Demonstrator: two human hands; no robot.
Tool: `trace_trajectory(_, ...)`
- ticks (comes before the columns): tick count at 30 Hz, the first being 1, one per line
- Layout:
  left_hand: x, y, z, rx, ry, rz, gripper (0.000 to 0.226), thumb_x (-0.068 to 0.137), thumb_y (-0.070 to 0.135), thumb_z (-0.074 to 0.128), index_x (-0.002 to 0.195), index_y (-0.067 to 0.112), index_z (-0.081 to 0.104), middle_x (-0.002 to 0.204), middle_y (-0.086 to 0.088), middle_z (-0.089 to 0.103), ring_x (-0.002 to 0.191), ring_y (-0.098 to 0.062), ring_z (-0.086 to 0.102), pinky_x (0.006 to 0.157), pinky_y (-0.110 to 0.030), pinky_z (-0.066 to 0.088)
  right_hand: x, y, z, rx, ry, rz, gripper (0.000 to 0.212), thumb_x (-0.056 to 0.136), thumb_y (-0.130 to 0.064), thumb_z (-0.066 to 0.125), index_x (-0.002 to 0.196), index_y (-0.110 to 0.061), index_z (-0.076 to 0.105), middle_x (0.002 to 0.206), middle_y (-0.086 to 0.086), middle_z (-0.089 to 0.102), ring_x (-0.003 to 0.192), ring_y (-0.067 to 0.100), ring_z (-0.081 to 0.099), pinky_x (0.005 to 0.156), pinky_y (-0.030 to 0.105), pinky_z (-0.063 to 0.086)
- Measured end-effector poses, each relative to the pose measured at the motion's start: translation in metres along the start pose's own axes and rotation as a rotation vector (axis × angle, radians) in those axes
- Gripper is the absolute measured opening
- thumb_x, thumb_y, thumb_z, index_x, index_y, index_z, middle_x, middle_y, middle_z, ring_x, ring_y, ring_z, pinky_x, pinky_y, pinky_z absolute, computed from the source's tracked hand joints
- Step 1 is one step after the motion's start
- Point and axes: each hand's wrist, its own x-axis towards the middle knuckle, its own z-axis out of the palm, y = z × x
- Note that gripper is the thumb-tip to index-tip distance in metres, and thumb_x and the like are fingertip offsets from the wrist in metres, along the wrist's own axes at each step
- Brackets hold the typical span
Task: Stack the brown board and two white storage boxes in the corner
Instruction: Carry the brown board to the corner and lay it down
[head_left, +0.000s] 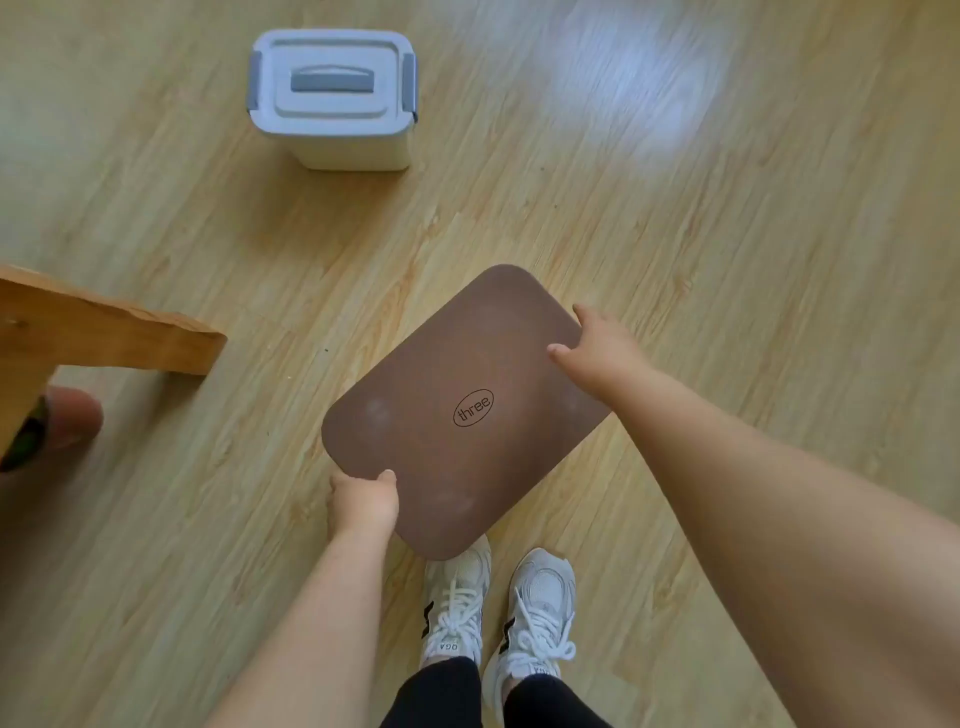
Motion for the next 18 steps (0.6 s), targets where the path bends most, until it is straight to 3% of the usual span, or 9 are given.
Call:
trace_trajectory(6,0.047,-0.011,0.039,-0.348,-0.082,-0.188,0.067,0.094,0.04,0.055,0.147,0.005,0.033,0.145,-0.013,0.048,0.129,-0.035,0.049,0.1,-0.042,0.041,0.049,0.005,0.026,0.042,-0.034,0.058,0.064,0.089,-0.036,0.056,0.146,-0.019,0.033,0.143,0.008,0.043,0.129,0.031,0.046,0.092,0.039,0.041)
trace_trajectory(9,0.06,-0.012,0.042,-0.544,-0.108,-0.233,0.061,0.094,0.037,0.057,0.145,0.008,0.04,0.144,-0.009,0.051,0.129,-0.03,0.051,0.096,-0.037,0.041,0.063,0.005,0.03,0.102,-0.083,0.075,0.064,0.087,-0.035,0.06,0.143,-0.02,0.035,0.138,0.009,0.047,0.124,0.032,0.049,0.093,0.04,0.043)
trace_trajectory(12,0.063,-0.009,0.041,-0.605,-0.114,-0.234,0.052,0.097,0.027,0.057,0.143,0.007,0.044,0.142,-0.007,0.053,0.13,-0.028,0.051,0.102,-0.039,0.04,0.072,0.005,0.03,0.144,-0.112,0.105,0.069,0.083,-0.033,0.066,0.143,-0.019,0.034,0.136,0.011,0.047,0.123,0.033,0.05,0.1,0.045,0.044)
trace_trajectory(14,0.063,-0.006,0.04,-0.613,-0.09,-0.22,0.051,0.095,0.024,0.06,0.141,0.007,0.045,0.14,-0.009,0.054,0.126,-0.03,0.054,0.095,-0.039,0.043,0.074,0.005,0.029,0.17,-0.116,0.129,0.071,0.081,-0.03,0.068,0.142,-0.017,0.034,0.136,0.011,0.048,0.122,0.034,0.05,0.101,0.047,0.044)
trace_trajectory(18,0.057,0.007,0.031,-0.609,0.012,-0.203,0.054,0.091,0.02,0.065,0.139,0.007,0.044,0.136,-0.011,0.057,0.121,-0.033,0.057,0.098,-0.045,0.047,0.068,0.01,0.019,0.202,-0.118,0.164,0.067,0.085,-0.021,0.066,0.142,-0.014,0.032,0.132,0.011,0.05,0.119,0.033,0.052,0.087,0.037,0.043)
